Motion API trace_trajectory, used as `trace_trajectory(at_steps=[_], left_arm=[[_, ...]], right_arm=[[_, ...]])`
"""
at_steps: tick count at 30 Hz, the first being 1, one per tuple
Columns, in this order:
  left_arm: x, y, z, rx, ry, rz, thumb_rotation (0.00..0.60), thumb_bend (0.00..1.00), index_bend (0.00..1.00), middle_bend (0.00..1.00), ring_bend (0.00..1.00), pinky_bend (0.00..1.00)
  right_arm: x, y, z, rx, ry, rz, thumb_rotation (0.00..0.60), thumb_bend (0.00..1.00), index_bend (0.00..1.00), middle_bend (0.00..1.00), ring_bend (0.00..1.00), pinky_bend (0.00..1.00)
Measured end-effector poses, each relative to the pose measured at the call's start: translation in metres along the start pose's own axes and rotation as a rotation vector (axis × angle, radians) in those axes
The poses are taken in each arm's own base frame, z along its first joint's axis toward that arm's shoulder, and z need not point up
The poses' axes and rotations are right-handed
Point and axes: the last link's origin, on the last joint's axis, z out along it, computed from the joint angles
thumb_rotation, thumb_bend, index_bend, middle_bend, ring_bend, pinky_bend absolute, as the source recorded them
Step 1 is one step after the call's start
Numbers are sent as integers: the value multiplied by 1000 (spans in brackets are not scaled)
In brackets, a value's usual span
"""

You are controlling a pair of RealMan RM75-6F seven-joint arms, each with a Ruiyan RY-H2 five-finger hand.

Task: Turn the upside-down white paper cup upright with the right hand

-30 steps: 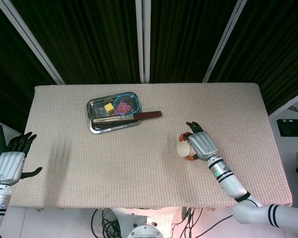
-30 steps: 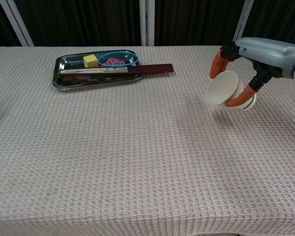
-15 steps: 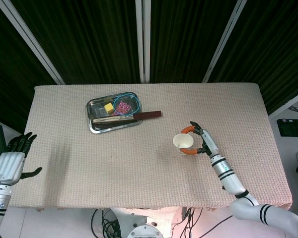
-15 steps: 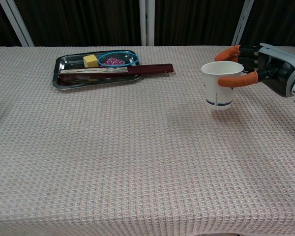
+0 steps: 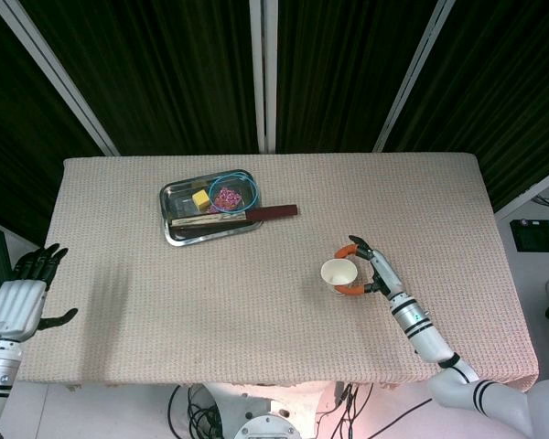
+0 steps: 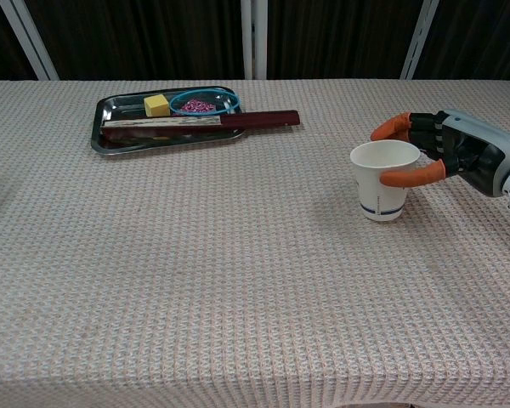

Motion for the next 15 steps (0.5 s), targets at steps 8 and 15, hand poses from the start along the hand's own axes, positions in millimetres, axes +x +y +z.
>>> trace_trajectory(at_steps=[8, 15], left_arm=[[0, 0, 0, 0, 2, -2, 600, 157, 0, 0, 0, 71], [0, -1, 0, 1, 3, -3, 600, 157, 0, 0, 0, 71]], right_arm=[[5, -1, -10, 17, -51, -114, 600, 0, 0, 24, 0, 0], [33, -30, -38, 162, 25, -218, 600, 0, 0, 0, 0, 0]])
